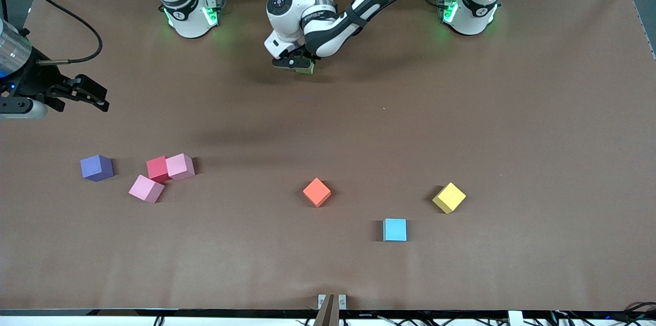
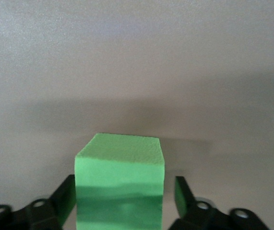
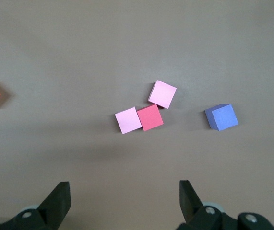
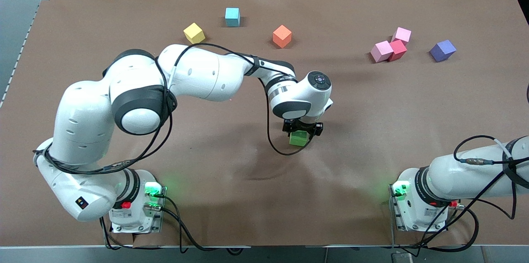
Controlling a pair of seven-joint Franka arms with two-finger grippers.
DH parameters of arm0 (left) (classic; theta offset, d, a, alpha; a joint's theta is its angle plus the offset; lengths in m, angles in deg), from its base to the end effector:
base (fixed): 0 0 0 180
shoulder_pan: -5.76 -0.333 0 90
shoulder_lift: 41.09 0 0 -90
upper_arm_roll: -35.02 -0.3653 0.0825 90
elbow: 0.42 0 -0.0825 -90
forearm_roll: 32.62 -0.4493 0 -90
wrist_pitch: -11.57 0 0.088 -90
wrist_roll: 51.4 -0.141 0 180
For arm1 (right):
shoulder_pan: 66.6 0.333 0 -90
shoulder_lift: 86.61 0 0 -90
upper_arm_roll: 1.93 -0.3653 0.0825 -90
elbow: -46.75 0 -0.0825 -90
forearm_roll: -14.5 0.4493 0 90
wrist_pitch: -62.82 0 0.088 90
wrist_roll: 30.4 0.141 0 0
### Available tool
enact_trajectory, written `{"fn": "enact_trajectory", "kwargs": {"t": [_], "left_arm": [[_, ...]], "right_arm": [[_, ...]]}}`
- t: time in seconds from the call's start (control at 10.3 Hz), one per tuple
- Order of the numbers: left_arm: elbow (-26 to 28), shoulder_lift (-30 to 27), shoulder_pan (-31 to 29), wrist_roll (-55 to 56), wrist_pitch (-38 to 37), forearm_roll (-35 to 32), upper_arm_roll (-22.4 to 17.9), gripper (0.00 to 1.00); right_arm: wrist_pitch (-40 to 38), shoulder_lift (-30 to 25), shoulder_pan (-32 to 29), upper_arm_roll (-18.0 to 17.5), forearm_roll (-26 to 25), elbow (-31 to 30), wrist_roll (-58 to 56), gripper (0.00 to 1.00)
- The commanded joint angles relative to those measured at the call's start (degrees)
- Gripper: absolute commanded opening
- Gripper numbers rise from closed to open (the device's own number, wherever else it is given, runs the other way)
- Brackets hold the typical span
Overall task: Arrange blocks into number 1
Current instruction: 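Lift and carry the green cube toward the table's middle, then set the green cube down and open the left gripper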
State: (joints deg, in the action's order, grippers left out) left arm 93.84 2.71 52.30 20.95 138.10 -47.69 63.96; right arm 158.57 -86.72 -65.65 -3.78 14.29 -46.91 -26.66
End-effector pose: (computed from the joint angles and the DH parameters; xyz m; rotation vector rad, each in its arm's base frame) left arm 0.2348 -0.7106 0.1602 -3.0754 0.1855 0.2564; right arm 0.6280 0.0302 0.6155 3.1394 -0.0253 0.0605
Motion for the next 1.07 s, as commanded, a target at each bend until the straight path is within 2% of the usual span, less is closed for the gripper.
{"fn": "enact_trajectory", "kwargs": {"t": [0.0,0.19,0.49,0.68,0.78,0.97], "left_arm": [[-0.9,-2.6,-0.2,2.0,-1.1,1.4,-0.4,1.0],[-1.1,-5.9,-4.6,7.1,-3.8,1.4,-1.2,1.0],[-1.2,-7.9,-19.9,7.6,-4.2,-0.1,-1.6,1.0],[-4.2,-6.8,-30.1,-2.7,-4.1,-2.1,-1.8,1.0],[-5.1,-5.8,-33.4,-10.8,-4.1,-2.8,-3.1,1.0],[-5.2,-5.3,-37.7,-30.5,-4.1,-3.1,-8.8,1.0]], "right_arm": [[-0.1,-0.2,-1.7,-1.1,1.2,0.1,-1.3,1.0],[-0.2,-0.2,-1.7,-1.1,1.2,0.1,-1.3,1.0],[-0.2,-0.2,-1.7,-1.1,1.2,0.1,-1.3,1.0],[-0.4,-0.2,-1.7,-1.1,1.2,0.1,-1.3,1.0],[-0.4,-0.2,-1.7,-1.1,1.2,0.1,-1.3,1.0],[-0.4,-0.2,-1.2,-0.8,1.1,0.2,-1.4,1.0]]}}
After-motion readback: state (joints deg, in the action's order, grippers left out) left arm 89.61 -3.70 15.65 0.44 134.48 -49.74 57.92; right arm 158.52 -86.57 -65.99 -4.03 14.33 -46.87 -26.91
